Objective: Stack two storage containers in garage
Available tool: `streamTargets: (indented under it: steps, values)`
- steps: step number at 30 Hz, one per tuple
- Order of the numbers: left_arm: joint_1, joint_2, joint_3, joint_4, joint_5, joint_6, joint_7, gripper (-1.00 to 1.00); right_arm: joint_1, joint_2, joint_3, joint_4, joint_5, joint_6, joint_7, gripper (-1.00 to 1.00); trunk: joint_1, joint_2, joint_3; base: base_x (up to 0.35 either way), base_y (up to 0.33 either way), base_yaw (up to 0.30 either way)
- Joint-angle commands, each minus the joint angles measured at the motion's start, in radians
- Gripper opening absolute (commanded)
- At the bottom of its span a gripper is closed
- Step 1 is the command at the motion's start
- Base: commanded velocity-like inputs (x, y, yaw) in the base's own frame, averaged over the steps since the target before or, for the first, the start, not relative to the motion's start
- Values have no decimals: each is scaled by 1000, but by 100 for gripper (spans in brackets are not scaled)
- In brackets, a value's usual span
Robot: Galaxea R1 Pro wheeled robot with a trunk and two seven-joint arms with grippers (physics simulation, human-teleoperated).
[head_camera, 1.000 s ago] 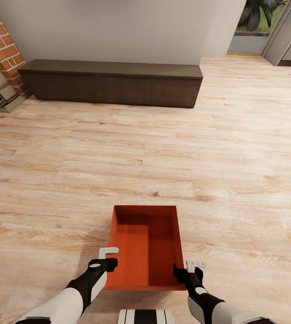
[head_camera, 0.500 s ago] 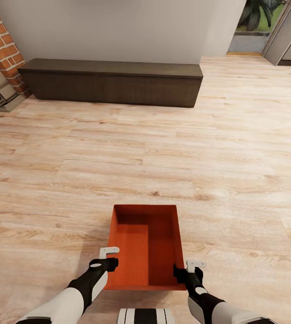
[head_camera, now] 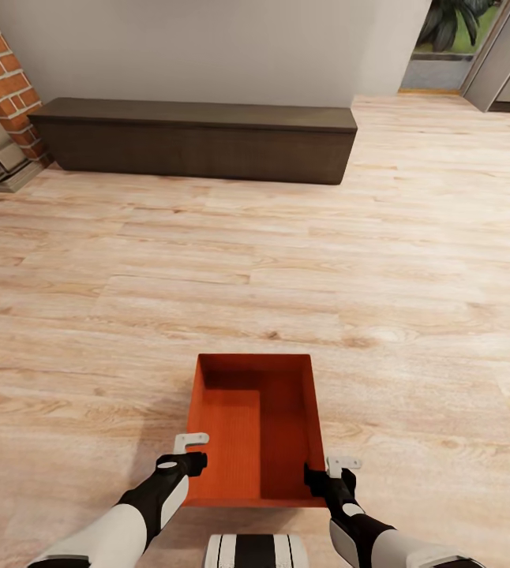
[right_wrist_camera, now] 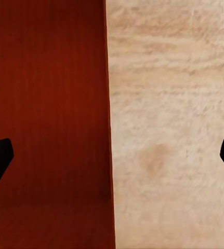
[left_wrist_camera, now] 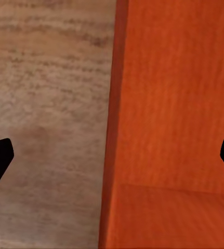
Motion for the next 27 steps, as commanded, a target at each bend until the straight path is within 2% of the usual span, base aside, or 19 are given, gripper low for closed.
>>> streamTargets:
  steps: [1,5,27]
  values:
    - [0,0,3,-2,1,6,2,100,-1,0,9,1,-10,-3,-2,100,4,-7,-4,0,0,0]
    - [0,1,3,-2,0,5,3,100,-1,0,9,1,-10,-3,-2,100,19,-35,-16,0,0,0]
    - [0,2,3,-4,-1,4,3,100,-1,1,9,1,-10,-3,-2,100,19,-35,-16,0,0,0]
